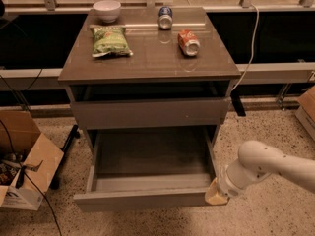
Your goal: Close middle drawer
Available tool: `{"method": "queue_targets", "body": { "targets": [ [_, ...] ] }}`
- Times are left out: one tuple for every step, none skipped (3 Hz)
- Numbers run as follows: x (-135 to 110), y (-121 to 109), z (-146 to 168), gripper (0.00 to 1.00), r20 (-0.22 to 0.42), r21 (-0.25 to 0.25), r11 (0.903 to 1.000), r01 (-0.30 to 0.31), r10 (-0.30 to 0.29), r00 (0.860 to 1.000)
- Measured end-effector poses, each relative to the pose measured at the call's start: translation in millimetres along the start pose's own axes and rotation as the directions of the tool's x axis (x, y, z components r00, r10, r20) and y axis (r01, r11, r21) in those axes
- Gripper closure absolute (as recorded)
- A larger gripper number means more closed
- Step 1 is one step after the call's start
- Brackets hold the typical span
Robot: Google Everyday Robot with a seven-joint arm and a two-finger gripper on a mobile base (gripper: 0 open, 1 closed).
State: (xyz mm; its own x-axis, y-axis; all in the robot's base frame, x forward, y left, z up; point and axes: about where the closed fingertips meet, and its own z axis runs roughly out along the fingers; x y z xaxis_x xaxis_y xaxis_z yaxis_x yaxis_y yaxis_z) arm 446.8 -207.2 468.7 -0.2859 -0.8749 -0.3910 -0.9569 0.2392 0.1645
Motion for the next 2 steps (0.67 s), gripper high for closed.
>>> {"method": "queue_targets", "body": {
  "targets": [
    [7, -6, 20, 1.00, 0.001, 0.042, 0.9991, -0.001, 0.001, 1.000],
    [7, -22, 41, 1.00, 0.032, 0.080, 0.9967, 0.005, -0.007, 0.999]
  ]
}}
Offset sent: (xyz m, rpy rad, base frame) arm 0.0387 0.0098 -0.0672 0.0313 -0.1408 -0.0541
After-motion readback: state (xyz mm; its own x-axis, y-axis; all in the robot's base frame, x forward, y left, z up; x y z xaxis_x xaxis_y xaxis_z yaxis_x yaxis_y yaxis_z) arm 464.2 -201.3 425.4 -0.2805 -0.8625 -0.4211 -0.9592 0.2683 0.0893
